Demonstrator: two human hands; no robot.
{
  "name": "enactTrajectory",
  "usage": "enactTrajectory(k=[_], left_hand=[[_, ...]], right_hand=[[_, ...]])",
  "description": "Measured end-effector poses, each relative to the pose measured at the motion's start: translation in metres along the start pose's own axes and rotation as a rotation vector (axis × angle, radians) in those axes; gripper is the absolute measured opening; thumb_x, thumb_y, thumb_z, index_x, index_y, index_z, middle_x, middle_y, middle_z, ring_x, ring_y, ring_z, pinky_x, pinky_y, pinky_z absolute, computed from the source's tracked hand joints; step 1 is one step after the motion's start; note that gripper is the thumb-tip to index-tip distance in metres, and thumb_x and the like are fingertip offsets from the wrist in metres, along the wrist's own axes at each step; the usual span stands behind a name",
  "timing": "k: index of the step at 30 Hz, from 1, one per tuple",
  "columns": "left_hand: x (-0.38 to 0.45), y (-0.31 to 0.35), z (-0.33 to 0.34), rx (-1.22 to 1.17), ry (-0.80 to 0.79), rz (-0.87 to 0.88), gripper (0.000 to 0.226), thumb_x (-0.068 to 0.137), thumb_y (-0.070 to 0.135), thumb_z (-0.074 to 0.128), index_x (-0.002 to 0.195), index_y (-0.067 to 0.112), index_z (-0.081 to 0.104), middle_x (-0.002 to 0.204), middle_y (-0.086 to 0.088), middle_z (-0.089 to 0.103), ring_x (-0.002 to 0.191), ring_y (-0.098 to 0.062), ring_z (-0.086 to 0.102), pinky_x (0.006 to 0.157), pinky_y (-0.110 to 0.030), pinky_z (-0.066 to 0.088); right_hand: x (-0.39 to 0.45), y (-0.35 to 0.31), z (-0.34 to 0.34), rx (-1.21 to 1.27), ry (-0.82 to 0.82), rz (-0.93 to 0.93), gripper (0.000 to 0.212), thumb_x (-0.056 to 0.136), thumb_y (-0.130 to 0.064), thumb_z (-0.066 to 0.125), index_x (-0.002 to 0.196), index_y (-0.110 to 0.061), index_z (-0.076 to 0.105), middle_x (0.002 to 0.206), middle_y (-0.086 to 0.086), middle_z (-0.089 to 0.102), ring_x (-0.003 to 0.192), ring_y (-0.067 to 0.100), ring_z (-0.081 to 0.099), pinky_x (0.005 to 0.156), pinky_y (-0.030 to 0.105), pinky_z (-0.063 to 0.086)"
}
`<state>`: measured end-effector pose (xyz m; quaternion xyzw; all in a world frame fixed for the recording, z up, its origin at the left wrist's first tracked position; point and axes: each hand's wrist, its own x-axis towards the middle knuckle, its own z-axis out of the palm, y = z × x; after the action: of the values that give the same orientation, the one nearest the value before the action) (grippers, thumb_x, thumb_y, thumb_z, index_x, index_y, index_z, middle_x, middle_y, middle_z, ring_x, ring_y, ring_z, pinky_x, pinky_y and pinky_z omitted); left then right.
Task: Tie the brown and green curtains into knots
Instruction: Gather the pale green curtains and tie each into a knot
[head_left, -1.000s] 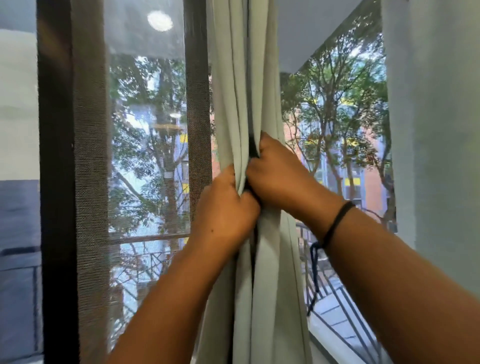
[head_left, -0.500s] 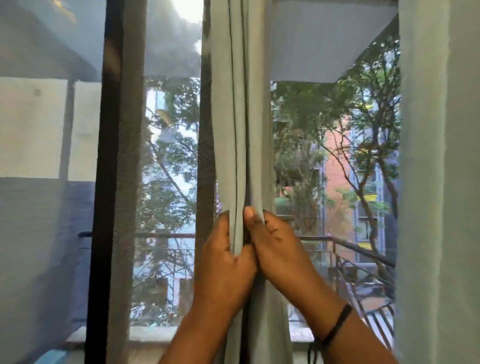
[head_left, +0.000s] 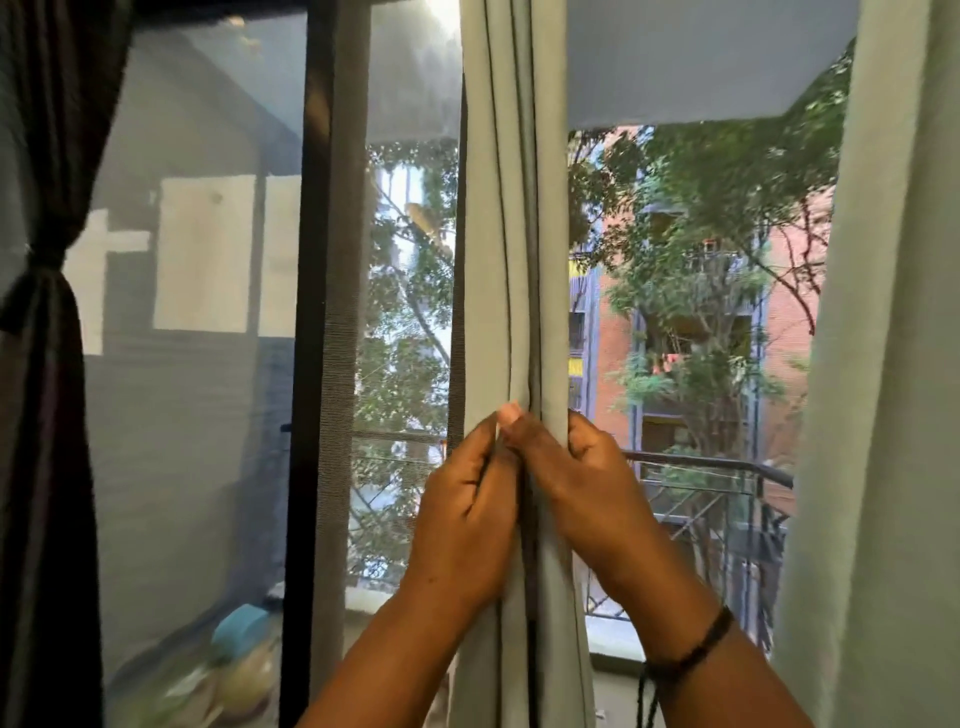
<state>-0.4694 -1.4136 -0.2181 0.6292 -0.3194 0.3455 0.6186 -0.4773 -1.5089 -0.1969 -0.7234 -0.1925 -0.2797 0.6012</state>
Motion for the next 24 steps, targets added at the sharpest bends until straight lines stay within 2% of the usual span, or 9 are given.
enactTrajectory(k=[3,6,8,10,12,15,17,20,24], left_hand=[[0.001,-0.005,-0.002,-0.132,0.125,-0.064,0.030,0.096,0.019,0.049,0.084,0.036,0.070,0.080,0.011,0.072,0.077,-0.003,0.067,0.067,-0.017,0.050],[0.000,-0.016,-0.004,-0.140,0.113,-0.137,0.025,0.097,0.014,0.047,0.088,0.025,0.068,0.080,0.001,0.071,0.077,-0.010,0.066,0.069,-0.027,0.054],[0.000,-0.025,-0.007,0.004,0.093,-0.125,0.016,0.097,0.016,0.046,0.095,0.014,0.061,0.075,-0.010,0.065,0.070,-0.012,0.061,0.068,-0.034,0.049],[0.006,-0.035,-0.017,0.288,0.119,-0.075,0.014,0.097,0.013,0.043,0.100,0.006,0.055,0.064,-0.006,0.055,0.063,-0.015,0.054,0.059,-0.031,0.038],[0.017,-0.045,-0.039,0.499,0.197,-0.039,0.022,0.096,0.011,0.040,0.113,0.006,0.053,0.077,-0.012,0.060,0.073,-0.029,0.058,0.064,-0.031,0.042],[0.028,-0.060,-0.076,0.598,0.265,-0.080,0.038,0.097,0.012,0.036,0.133,0.009,0.045,0.099,-0.017,0.063,0.085,-0.035,0.060,0.076,-0.041,0.051],[0.028,-0.066,-0.079,0.635,0.238,-0.053,0.038,0.096,0.013,0.035,0.133,0.007,0.044,0.099,-0.018,0.064,0.083,-0.035,0.060,0.071,-0.039,0.049],[0.017,-0.068,-0.063,0.492,0.070,-0.075,0.046,0.092,0.031,0.033,0.134,0.018,0.046,0.098,-0.017,0.066,0.087,-0.035,0.062,0.069,-0.038,0.047],[0.023,-0.074,-0.082,-0.050,0.123,-0.222,0.026,0.081,0.049,0.050,0.093,0.031,0.065,0.079,0.002,0.070,0.079,-0.019,0.066,0.070,-0.032,0.050]], right_hand=[[0.003,0.003,-0.007,-0.128,0.078,-0.066,0.013,0.089,-0.035,0.059,0.084,-0.025,0.065,0.082,-0.003,0.072,0.078,0.014,0.068,0.076,0.033,0.056],[0.003,0.009,-0.010,-0.185,0.075,-0.040,0.010,0.091,-0.021,0.057,0.090,-0.027,0.065,0.090,-0.006,0.071,0.084,0.013,0.067,0.078,0.030,0.055],[0.003,0.014,-0.001,-0.415,0.022,-0.055,0.014,0.089,-0.018,0.055,0.100,-0.021,0.064,0.095,-0.001,0.070,0.087,0.018,0.065,0.080,0.033,0.053],[0.008,0.022,0.006,-0.673,0.055,-0.057,0.020,0.088,-0.013,0.048,0.104,-0.011,0.060,0.100,0.010,0.067,0.092,0.030,0.062,0.079,0.036,0.051],[0.016,0.026,0.003,-0.754,0.187,-0.003,0.022,0.088,-0.010,0.045,0.107,-0.008,0.056,0.107,0.016,0.064,0.098,0.037,0.059,0.079,0.035,0.048],[0.020,0.031,-0.003,-0.777,0.339,0.082,0.021,0.089,-0.007,0.043,0.108,-0.010,0.050,0.110,0.019,0.061,0.098,0.037,0.058,0.072,0.029,0.039],[0.019,0.033,0.018,-0.859,0.231,0.056,0.029,0.090,-0.009,0.041,0.119,-0.013,0.047,0.112,0.017,0.062,0.099,0.035,0.059,0.074,0.030,0.041],[0.019,0.026,0.061,-0.813,-0.142,-0.057,0.034,0.091,-0.017,0.044,0.124,-0.025,0.049,0.120,0.010,0.062,0.108,0.030,0.058,0.086,0.032,0.049],[0.028,0.011,0.066,-0.660,-0.336,-0.006,0.020,0.092,-0.014,0.048,0.105,-0.024,0.058,0.103,-0.004,0.065,0.097,0.015,0.060,0.084,0.029,0.051]])
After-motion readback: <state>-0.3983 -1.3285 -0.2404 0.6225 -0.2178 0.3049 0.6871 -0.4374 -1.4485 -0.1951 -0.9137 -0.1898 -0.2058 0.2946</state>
